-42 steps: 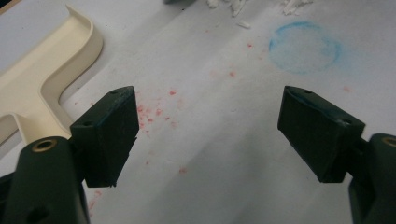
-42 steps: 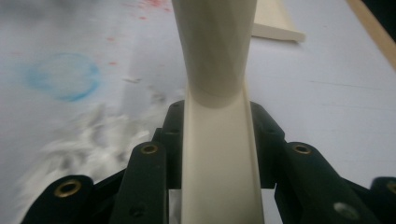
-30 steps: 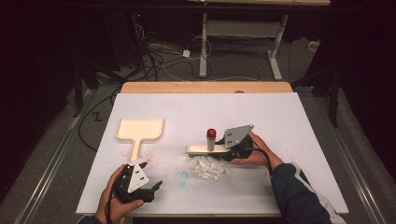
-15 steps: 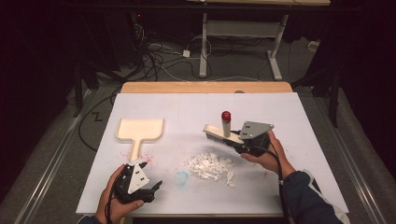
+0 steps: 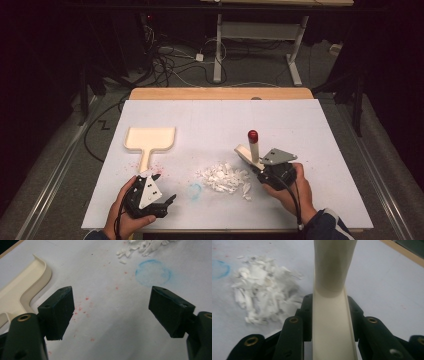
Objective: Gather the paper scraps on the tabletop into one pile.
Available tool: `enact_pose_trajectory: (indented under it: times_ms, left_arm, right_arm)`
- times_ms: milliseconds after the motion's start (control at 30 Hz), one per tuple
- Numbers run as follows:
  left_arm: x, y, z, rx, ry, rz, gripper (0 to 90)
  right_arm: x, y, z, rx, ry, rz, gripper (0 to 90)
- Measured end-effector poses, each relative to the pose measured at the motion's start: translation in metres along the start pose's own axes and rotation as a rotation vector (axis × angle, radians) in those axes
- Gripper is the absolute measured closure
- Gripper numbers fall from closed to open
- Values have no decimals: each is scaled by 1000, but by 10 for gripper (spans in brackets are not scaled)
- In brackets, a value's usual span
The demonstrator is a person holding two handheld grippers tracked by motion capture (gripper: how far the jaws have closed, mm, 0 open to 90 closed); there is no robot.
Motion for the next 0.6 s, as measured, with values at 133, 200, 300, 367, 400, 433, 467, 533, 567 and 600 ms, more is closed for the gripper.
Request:
enact_pose_trajectory:
  times_ms: [133, 200, 300, 367, 400, 433, 467, 533, 567, 600]
  left_arm:
    - [0, 3, -1, 1, -1, 11, 197]
    - [0, 3, -1, 0, -1, 14, 196]
    - [0, 3, 0, -3, -4, 15, 197]
    - [0, 3, -1, -2, -1, 15, 197]
    - [0, 3, -1, -2, 0, 16, 197]
    - [0, 3, -1, -3, 1, 16, 197]
    - [-1, 3, -1, -3, 1, 16, 197]
    - [0, 2, 0, -1, 5, 12, 197]
    - [0, 2, 0, -3, 2, 9, 196]
    - [0, 2, 0, -3, 3, 8, 197]
  right_arm:
    - [22, 6, -7, -6, -9, -33, 683]
    - [28, 9, -12, -19, -10, -19, 683]
    - [35, 12, -22, -51, 23, -36, 684]
    - [38, 13, -29, -71, 44, -43, 685]
    - [38, 14, -32, -81, 45, -43, 685]
    - [37, 15, -33, -89, 40, -31, 685]
    - [35, 14, -33, -87, 34, -22, 685]
    - [29, 12, -33, -87, 44, -22, 685]
    - [25, 9, -33, -95, 57, -22, 685]
    - [20, 5, -34, -109, 65, -30, 684]
Point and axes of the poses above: each handheld gripper's, and its own axes: y roughly forward along the jaws, z roughly out of its underside, x roughly to its left, the point moved 9 cm from there along y, roughly forward along the jaws, and after that the axes turned 9 degrees about z, right-handed, at the moved point
